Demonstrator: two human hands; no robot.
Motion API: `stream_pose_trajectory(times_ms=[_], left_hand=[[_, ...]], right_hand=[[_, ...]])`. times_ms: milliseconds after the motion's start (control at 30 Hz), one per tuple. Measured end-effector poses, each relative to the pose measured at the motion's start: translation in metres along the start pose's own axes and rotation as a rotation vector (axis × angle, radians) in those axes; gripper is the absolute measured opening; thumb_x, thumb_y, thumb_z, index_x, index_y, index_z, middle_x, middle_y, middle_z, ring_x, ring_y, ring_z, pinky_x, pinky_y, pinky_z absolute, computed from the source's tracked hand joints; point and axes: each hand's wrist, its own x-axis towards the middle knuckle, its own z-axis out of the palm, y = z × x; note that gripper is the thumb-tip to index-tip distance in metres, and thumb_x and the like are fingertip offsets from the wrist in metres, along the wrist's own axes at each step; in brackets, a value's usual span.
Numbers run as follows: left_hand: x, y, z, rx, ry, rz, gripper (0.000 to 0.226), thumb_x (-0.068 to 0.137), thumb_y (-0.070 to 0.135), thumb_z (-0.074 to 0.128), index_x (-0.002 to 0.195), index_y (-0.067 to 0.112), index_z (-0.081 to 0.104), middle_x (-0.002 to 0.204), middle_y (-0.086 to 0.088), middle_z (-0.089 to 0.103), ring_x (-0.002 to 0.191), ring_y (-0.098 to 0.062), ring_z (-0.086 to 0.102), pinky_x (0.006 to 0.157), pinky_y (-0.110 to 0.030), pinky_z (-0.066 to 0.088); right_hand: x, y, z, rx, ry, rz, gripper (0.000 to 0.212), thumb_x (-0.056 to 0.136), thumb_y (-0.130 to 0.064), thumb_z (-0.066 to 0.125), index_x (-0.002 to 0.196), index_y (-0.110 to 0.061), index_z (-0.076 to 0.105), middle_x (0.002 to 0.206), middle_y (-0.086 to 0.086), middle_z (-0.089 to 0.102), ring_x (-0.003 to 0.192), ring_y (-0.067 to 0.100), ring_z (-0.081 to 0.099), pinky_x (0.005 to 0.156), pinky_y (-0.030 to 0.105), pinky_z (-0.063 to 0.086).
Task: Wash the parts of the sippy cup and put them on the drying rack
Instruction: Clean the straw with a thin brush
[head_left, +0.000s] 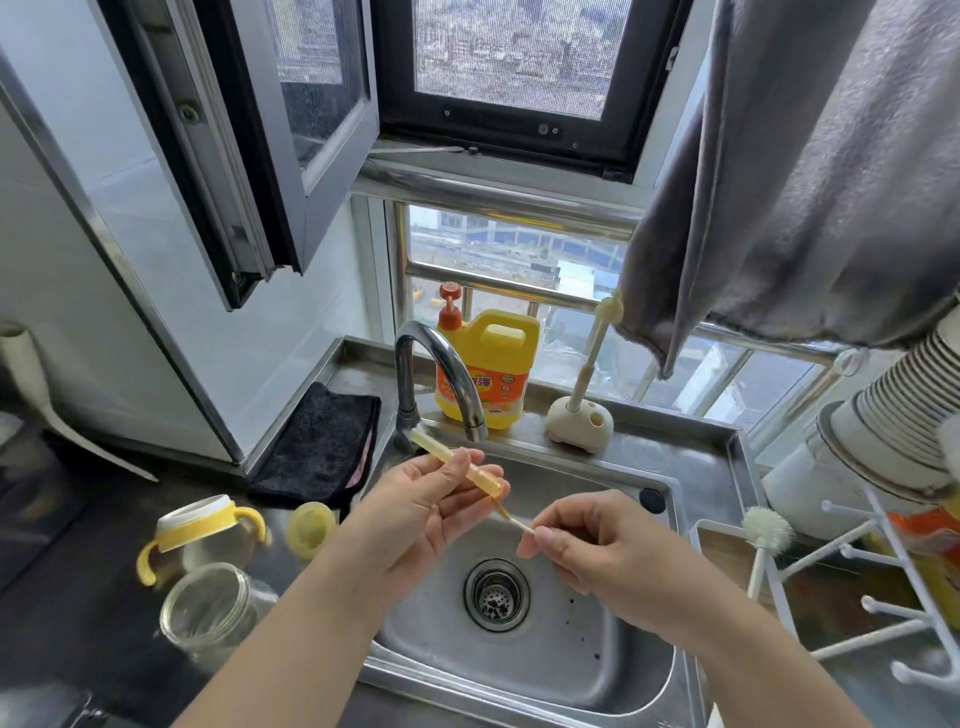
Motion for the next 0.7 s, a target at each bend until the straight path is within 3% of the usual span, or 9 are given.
stream_pose_trajectory(times_ms=[67,267,500,700], left_hand=[[0.000,0.002,0.000,0.004,-0.013,0.002,0.018,0.085,0.007,0.053,0.098,-0.005,0.058,0.076,-0.017,0.071,0.064,-0.023,0.071,0.056,-0.027,0.059],[-0.001,0.004,-0.001,0.047,-0.044,0.000,0.029,0.075,0.010,0.057,0.100,-0.003,0.059,0.078,-0.016,0.070,0.067,-0.023,0.071,0.058,-0.028,0.059],[-0.001,0.004,-0.004,0.152,-0.095,0.021,0.028,0.073,0.005,0.060,0.100,-0.004,0.060,0.081,-0.020,0.070,0.072,-0.027,0.071,0.059,-0.030,0.059],[0.003,-0.006,-0.002,0.224,-0.082,0.006,0.021,0.071,0.004,0.063,0.089,-0.006,0.065,0.077,-0.019,0.069,0.069,-0.023,0.070,0.060,-0.027,0.058]], right_hand=[[-0.001,0.001,-0.001,0.030,-0.013,0.012,0.028,0.095,-0.018,0.054,0.074,-0.026,0.071,0.048,-0.009,0.046,0.053,0.016,0.039,0.054,0.029,0.031],[-0.003,-0.003,-0.006,0.140,-0.058,0.047,0.025,0.096,-0.014,0.052,0.080,-0.015,0.070,0.045,-0.010,0.040,0.044,0.007,0.033,0.042,0.012,0.025],[-0.003,-0.007,-0.008,0.226,-0.098,0.129,0.027,0.096,-0.016,0.053,0.076,-0.017,0.071,0.047,-0.006,0.038,0.048,0.011,0.027,0.042,0.016,0.021],[0.008,-0.005,0.008,0.238,0.021,0.149,0.028,0.097,-0.018,0.052,0.072,-0.015,0.066,0.045,-0.009,0.043,0.041,0.007,0.032,0.042,0.016,0.026]])
